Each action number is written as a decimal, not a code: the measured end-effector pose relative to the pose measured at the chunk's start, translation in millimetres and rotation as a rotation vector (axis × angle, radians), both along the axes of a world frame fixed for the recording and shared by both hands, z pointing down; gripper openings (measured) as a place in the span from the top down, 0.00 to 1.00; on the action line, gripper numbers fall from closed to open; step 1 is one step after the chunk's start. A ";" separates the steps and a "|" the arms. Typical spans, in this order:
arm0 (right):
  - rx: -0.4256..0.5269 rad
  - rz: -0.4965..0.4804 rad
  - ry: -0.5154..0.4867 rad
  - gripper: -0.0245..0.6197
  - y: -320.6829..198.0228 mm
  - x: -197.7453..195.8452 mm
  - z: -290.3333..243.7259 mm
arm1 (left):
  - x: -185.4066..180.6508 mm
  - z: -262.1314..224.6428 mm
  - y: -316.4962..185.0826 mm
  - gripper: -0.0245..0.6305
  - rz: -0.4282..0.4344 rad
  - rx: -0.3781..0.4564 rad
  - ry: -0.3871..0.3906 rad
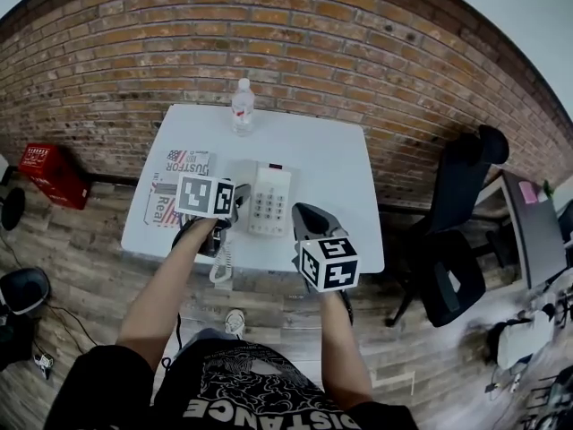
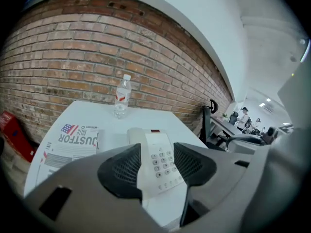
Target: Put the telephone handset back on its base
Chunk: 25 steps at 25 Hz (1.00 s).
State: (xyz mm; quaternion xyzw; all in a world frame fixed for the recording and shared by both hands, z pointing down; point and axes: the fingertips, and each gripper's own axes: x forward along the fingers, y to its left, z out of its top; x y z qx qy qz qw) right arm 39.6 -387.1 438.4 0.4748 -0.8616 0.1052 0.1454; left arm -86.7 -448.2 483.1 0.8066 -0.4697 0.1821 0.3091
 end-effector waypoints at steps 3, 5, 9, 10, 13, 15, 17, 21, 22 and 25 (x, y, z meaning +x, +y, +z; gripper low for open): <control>0.018 -0.006 0.001 0.96 5.1 1.2 -8.0 | 0.0 -22.8 13.2 0.65 0.002 0.083 0.034; 0.034 -0.012 0.001 0.96 8.3 1.2 -15.2 | -0.2 -38.9 23.1 0.66 0.007 0.153 0.041; 0.069 -0.022 0.003 0.96 17.2 1.0 -29.1 | -1.6 -65.3 43.3 0.75 0.017 0.275 0.025; 0.078 -0.024 0.007 0.96 19.3 1.0 -31.9 | -2.6 -69.5 47.9 0.76 0.017 0.293 0.023; 0.098 -0.026 0.011 0.96 24.1 1.5 -39.2 | -5.2 -80.1 61.1 0.78 0.019 0.341 0.027; 0.106 -0.026 0.004 0.96 26.8 1.1 -43.4 | -7.8 -85.6 69.8 0.81 0.019 0.379 0.023; 0.115 -0.028 -0.002 0.96 30.0 0.8 -47.1 | -12.0 -89.4 78.2 0.86 0.006 0.413 0.013; 0.143 -0.023 0.000 0.96 35.8 0.4 -54.3 | -24.6 -95.0 89.6 0.94 -0.035 0.468 -0.019; 0.151 -0.017 0.007 0.96 37.1 0.9 -55.4 | -27.2 -95.8 91.5 0.94 -0.043 0.478 -0.021; 0.160 -0.012 0.017 0.96 40.5 1.8 -56.7 | -31.3 -96.5 95.8 0.95 -0.050 0.489 -0.023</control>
